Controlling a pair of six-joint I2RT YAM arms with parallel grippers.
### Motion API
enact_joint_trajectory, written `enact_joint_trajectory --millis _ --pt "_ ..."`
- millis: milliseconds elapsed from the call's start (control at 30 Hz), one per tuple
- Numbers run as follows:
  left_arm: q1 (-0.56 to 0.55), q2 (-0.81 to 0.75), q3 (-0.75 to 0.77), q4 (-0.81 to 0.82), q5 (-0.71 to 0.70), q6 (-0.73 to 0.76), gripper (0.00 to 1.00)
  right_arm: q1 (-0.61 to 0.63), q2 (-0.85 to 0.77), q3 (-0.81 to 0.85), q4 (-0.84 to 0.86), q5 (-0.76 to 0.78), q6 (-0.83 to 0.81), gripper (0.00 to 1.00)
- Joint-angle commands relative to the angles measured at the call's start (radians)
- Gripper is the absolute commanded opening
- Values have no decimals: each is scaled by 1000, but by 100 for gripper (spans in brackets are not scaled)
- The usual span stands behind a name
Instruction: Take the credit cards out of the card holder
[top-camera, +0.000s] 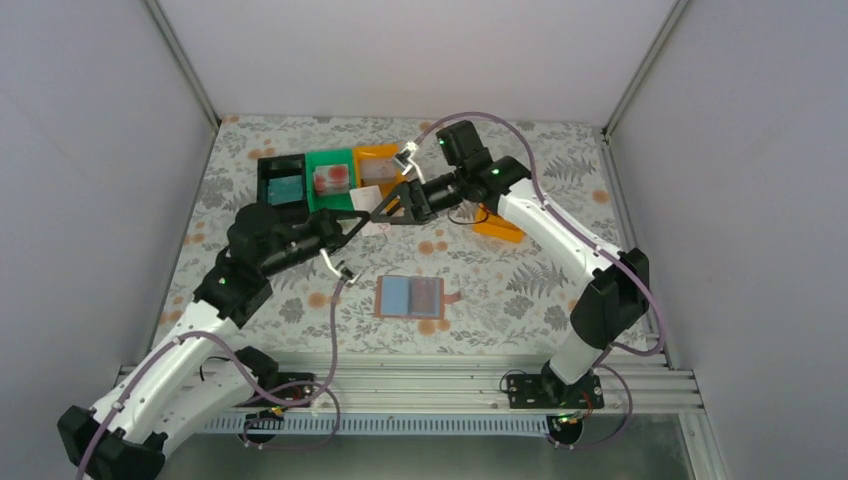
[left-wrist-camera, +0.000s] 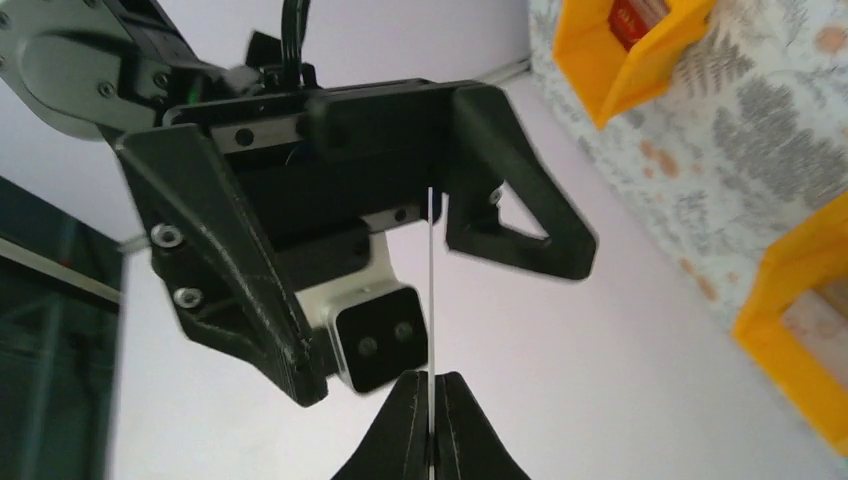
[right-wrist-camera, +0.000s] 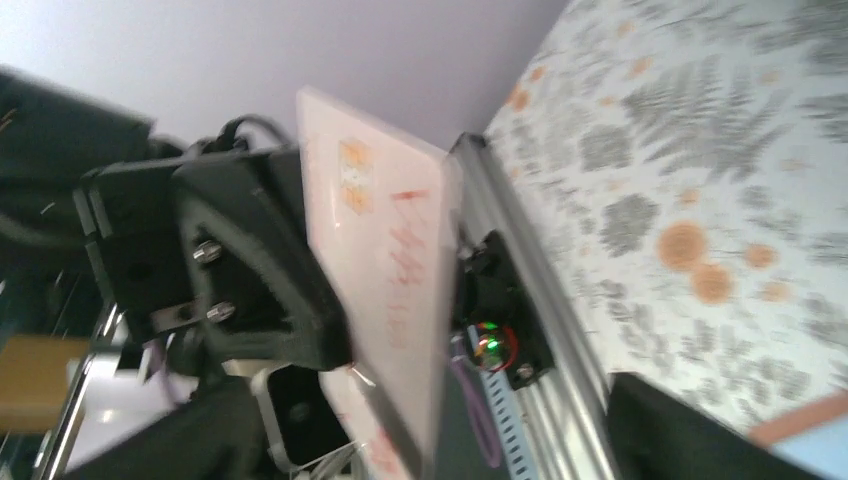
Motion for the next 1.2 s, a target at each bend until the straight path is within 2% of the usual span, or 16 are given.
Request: enact_joint_trajectory --millis 0,100,167,233,300,567,767,967,1167 --pt "-68 101 105 -212 -216 -221 3 -135 -54 -72 -16 165 30 99" --pt "-128 288 286 -413 -365 -533 2 -255 -116 -151 -29 337 58 99" --pt "-141 489 447 -545 -447 -726 2 -324 -151 -192 -38 440 54 99" --pt "-142 661 610 -650 -526 -867 2 -365 -177 -222 -38 503 35 99" --pt "-141 801 728 -710 -606 -938 2 -413 -184 -259 -16 493 18 99" --pt "-85 1178 1073 -663 -746 -1072 2 -562 -137 -362 10 417 -31 99" --pt "-17 1456 1396 -765 -810 -1188 2 -596 -123 -378 -6 414 -58 99" --pt "-19 1549 1490 -824 -825 -1268 2 -614 -107 -382 -1 403 -61 99" --pt "-18 1543 1397 -763 -887 -1251 2 -618 -78 -382 18 378 -47 99"
